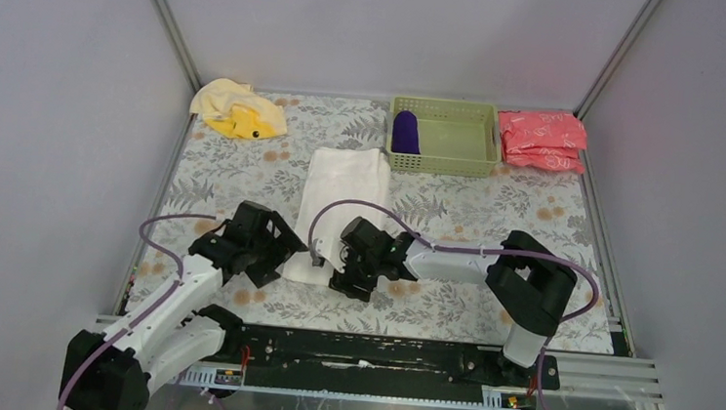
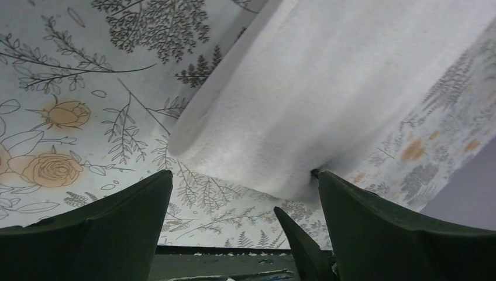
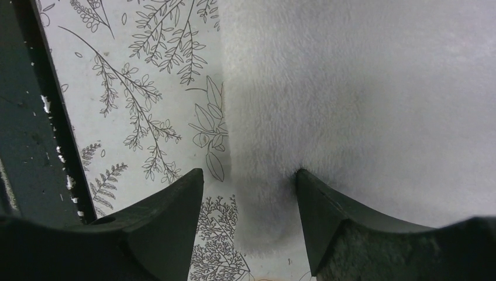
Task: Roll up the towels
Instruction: Roll the towel at the center of the board.
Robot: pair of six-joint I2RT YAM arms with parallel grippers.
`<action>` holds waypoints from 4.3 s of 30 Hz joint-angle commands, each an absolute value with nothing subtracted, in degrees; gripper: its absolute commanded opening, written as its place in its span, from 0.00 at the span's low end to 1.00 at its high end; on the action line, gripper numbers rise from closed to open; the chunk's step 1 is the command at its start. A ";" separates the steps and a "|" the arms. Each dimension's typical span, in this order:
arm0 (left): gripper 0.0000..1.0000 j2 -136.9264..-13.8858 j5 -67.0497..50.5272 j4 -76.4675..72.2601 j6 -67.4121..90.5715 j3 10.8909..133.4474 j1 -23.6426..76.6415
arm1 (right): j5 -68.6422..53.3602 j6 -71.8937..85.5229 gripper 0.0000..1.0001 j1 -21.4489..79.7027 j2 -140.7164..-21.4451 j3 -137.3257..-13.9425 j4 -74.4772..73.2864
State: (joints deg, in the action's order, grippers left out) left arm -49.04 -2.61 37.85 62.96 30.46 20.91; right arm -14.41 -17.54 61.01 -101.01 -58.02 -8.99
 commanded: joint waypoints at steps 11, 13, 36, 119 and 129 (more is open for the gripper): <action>0.86 -60.04 1.50 37.43 69.81 29.12 27.23 | -11.09 -18.85 0.61 62.58 -104.28 -58.34 -11.15; 0.86 -61.70 2.13 37.93 71.46 28.68 28.00 | -11.00 -18.67 0.60 62.64 -103.84 -57.95 -10.90; 0.71 -80.29 16.44 42.20 75.23 34.58 28.23 | -12.20 -17.72 0.53 66.92 -103.80 -57.16 -9.44; 0.57 -45.62 -2.95 49.74 63.03 30.50 18.19 | -54.99 32.76 0.01 39.26 -117.29 -56.86 11.66; 0.64 -53.62 -8.64 35.30 61.07 30.25 18.17 | -53.68 31.30 0.03 39.22 -116.88 -57.77 9.94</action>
